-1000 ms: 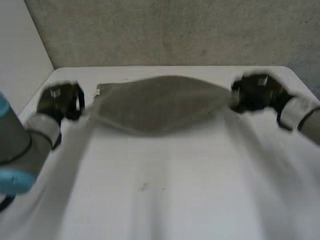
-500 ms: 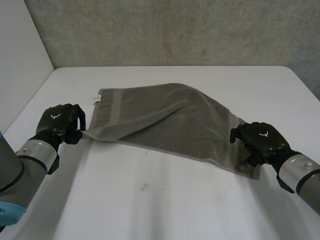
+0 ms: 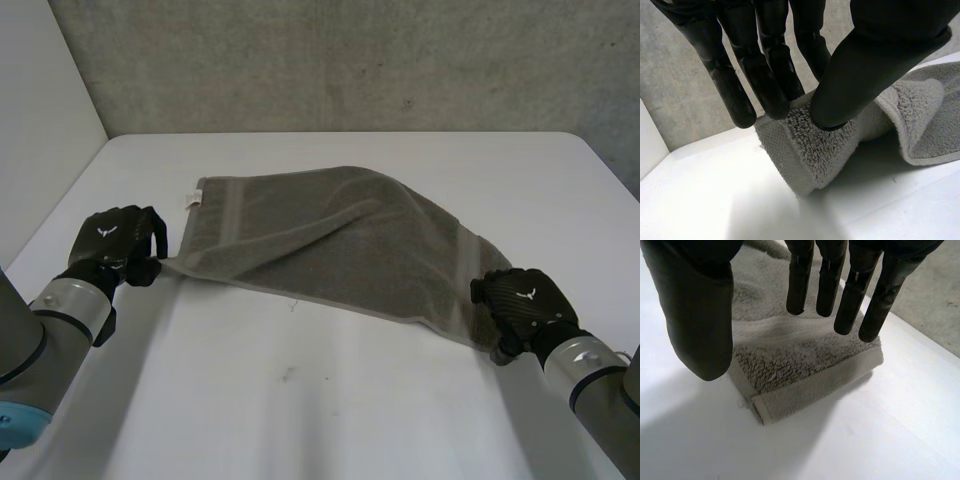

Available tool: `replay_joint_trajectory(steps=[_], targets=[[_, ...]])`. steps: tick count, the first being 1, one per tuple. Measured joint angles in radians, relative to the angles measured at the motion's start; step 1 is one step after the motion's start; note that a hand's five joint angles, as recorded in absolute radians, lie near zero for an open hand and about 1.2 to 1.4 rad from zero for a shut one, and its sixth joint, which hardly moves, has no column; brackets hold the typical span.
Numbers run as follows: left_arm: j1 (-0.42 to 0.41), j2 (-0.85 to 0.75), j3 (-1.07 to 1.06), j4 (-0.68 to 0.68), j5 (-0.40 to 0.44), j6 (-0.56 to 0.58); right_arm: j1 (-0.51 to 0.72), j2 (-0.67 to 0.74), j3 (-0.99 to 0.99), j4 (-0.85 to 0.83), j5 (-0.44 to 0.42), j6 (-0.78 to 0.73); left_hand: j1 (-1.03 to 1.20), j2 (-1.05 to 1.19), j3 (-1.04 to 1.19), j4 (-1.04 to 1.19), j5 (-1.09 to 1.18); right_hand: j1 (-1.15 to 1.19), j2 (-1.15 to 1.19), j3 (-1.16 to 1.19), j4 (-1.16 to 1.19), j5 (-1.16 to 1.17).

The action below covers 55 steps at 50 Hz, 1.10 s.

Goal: Fold the towel.

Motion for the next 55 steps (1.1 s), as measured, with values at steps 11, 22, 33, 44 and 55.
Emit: replay_joint_trajectory(steps=[11, 22, 33, 44, 55], targets=[[0.0, 0.001, -0.017, 0.023, 0.002, 0.001, -0.007, 0.058, -0.017, -0.021, -0.005, -0.061, 0.0, 0.0, 0.0, 0.0, 0.0, 0.058, 0.02, 0.039, 0.036, 0.089], [0.0, 0.001, -0.02, 0.025, 0.004, 0.002, -0.01, 0.109, -0.05, -0.066, 0.004, -0.088, 0.0, 0.0, 0.0, 0.001, 0.0, 0.148, 0.115, 0.137, 0.134, 0.18], [0.0, 0.0, -0.019, 0.025, 0.004, 0.002, -0.012, 0.134, -0.082, -0.068, 0.008, -0.111, 0.0, 0.0, 0.0, 0.001, 0.0, 0.272, 0.248, 0.263, 0.257, 0.205], [0.0, -0.003, -0.019, 0.026, 0.004, 0.002, -0.012, 0.145, -0.106, -0.069, 0.007, -0.111, 0.0, 0.0, 0.0, 0.001, 0.0, 0.438, 0.407, 0.423, 0.419, 0.328], [0.0, -0.006, -0.019, 0.027, 0.004, 0.002, -0.011, 0.145, -0.12, -0.069, 0.006, -0.111, 0.0, 0.0, 0.0, 0.002, 0.0, 0.443, 0.411, 0.428, 0.427, 0.458]])
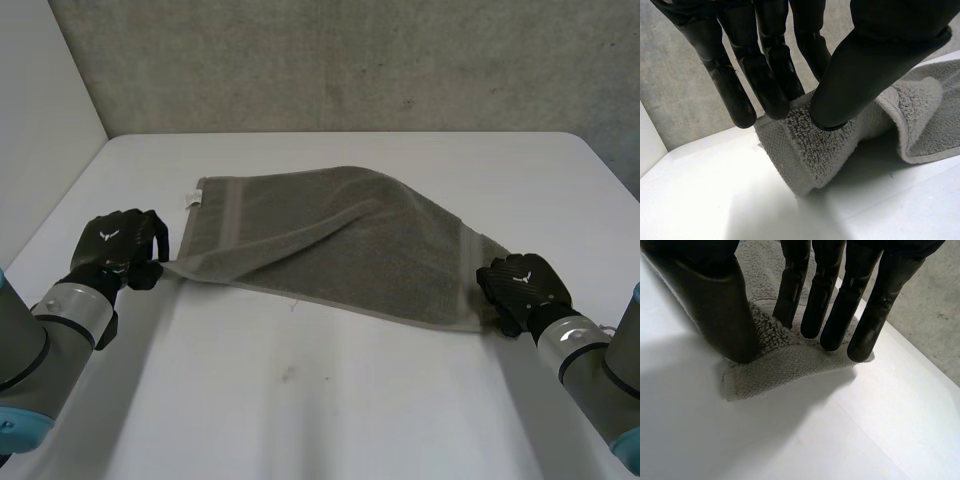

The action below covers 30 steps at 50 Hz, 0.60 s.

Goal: Fold the towel.

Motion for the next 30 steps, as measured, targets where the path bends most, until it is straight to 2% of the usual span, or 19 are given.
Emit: replay_joint_trajectory(steps=[7, 12, 21, 30], targets=[[0.0, -0.002, 0.0, 0.0, 0.0, 0.0, 0.0, 0.003, -0.012, 0.0, 0.0, 0.0, 0.0, 0.0, 0.0, 0.0, 0.0, 0.001, 0.001, 0.001, 0.001, 0.0], [-0.001, -0.003, -0.001, 0.0, 0.0, 0.0, 0.001, 0.003, -0.014, 0.002, -0.001, -0.001, 0.0, 0.0, 0.0, 0.0, 0.0, 0.37, 0.38, 0.342, 0.369, 0.37], [0.0, -0.004, -0.001, 0.0, 0.0, 0.002, 0.001, -0.022, -0.009, 0.008, -0.002, -0.001, 0.0, 0.0, 0.0, 0.0, 0.0, 0.372, 0.386, 0.352, 0.386, 0.379], [0.001, 0.017, 0.006, -0.009, 0.001, 0.007, -0.006, -0.116, -0.012, 0.047, -0.012, 0.002, 0.0, 0.0, 0.0, 0.0, 0.0, 0.372, 0.386, 0.352, 0.386, 0.379]])
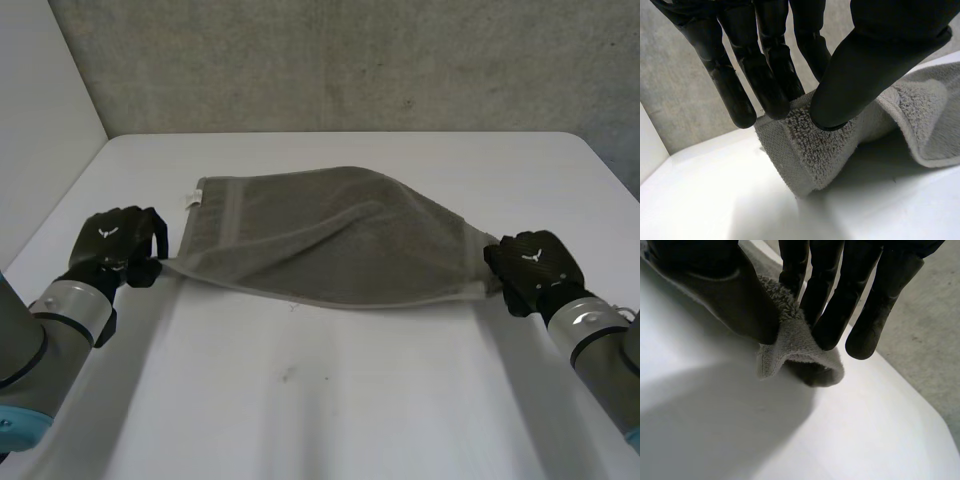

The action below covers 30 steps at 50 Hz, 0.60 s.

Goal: Fold the towel.

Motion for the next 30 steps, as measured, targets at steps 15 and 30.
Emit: replay_joint_trajectory(steps=[15, 30], targets=[[0.082, 0.525, 0.137, -0.301, 0.085, -0.008, -0.117, -0.441, -0.313, 0.519, -0.134, 0.024, 0.0, 0.0, 0.0, 0.0, 0.0, 0.003, 0.0, 0.028, 0.0, 0.0], [0.076, 0.459, 0.253, -0.433, 0.107, 0.0, -0.216, -0.184, -0.783, 1.013, -0.167, -0.071, 0.0, 0.0, 0.0, 0.0, 0.0, 0.003, 0.0, 0.028, 0.0, 0.009]])
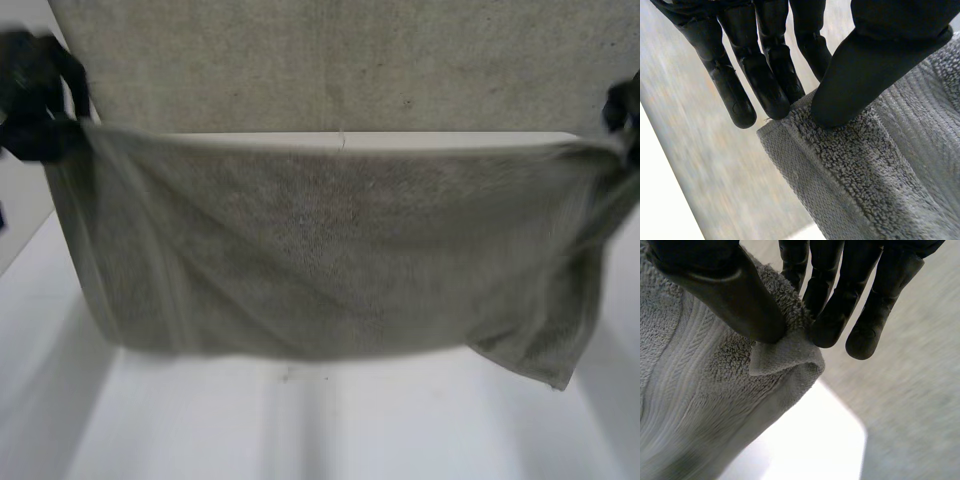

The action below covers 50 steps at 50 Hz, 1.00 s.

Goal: Fold the towel.

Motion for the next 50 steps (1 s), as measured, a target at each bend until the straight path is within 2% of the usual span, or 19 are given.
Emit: replay_joint_trajectory(steps=[5, 9, 13, 16, 19, 24, 27, 32, 39, 45, 50], targets=[[-0.017, -0.227, 0.058, 0.008, -0.003, 0.011, 0.06, 0.173, -0.098, 0.057, 0.057, -0.107, 0.0, 0.0, 0.0, 0.0, 0.0, 0.0, 0.0, 0.0, 0.0, 0.0], [-0.062, -0.363, 0.173, 0.012, -0.008, 0.021, 0.133, 0.28, -0.238, 0.009, 0.135, -0.098, 0.0, 0.0, 0.0, 0.0, 0.0, 0.001, 0.0, 0.0, 0.0, 0.0], [-0.12, -0.455, 0.366, 0.021, -0.046, 0.02, 0.197, 0.362, -0.426, -0.147, 0.217, -0.022, 0.001, 0.0, 0.0, 0.0, 0.0, 0.001, 0.0, 0.0, 0.0, 0.0], [-0.153, -0.488, 0.547, 0.054, -0.116, 0.003, 0.223, 0.389, -0.543, -0.351, 0.259, 0.07, 0.001, 0.0, 0.0, 0.0, 0.0, 0.001, 0.0, 0.002, 0.0, 0.0], [-0.166, -0.489, 0.653, 0.113, -0.185, -0.031, 0.229, 0.374, -0.58, -0.532, 0.275, 0.152, 0.0, 0.0, 0.0, 0.0, 0.0, 0.001, 0.0, 0.004, 0.0, 0.0], [-0.169, -0.472, 0.704, 0.203, -0.261, -0.101, 0.223, 0.327, -0.548, -0.683, 0.276, 0.238, 0.0, 0.0, 0.0, 0.0, 0.0, 0.001, 0.0, 0.005, 0.0, 0.0], [-0.168, -0.461, 0.673, 0.233, -0.281, -0.136, 0.218, 0.304, -0.494, -0.681, 0.264, 0.26, 0.0, 0.0, 0.0, 0.0, 0.0, 0.001, 0.0, 0.005, 0.0, 0.0], [-0.165, -0.453, 0.526, 0.254, -0.28, -0.158, 0.213, 0.301, -0.381, -0.561, 0.216, 0.25, 0.0, 0.0, 0.0, 0.0, 0.0, 0.001, 0.0, 0.005, 0.0, 0.0], [-0.164, -0.471, 0.233, 0.316, -0.229, -0.143, 0.208, 0.337, -0.134, -0.425, 0.135, 0.127, 0.0, 0.0, 0.0, 0.0, 0.0, 0.001, 0.0, 0.005, 0.0, 0.0], [-0.156, -0.523, -0.005, 0.446, -0.179, -0.065, 0.203, 0.383, 0.116, -0.492, 0.114, -0.017, 0.0, 0.0, 0.0, 0.0, 0.0, 0.001, 0.0, 0.005, 0.0, 0.0], [-0.146, -0.538, -0.13, 0.501, -0.167, 0.035, 0.192, 0.404, 0.237, -0.558, 0.12, -0.085, 0.0, 0.0, 0.0, 0.0, 0.0, 0.001, 0.0, 0.005, 0.0, 0.0]])
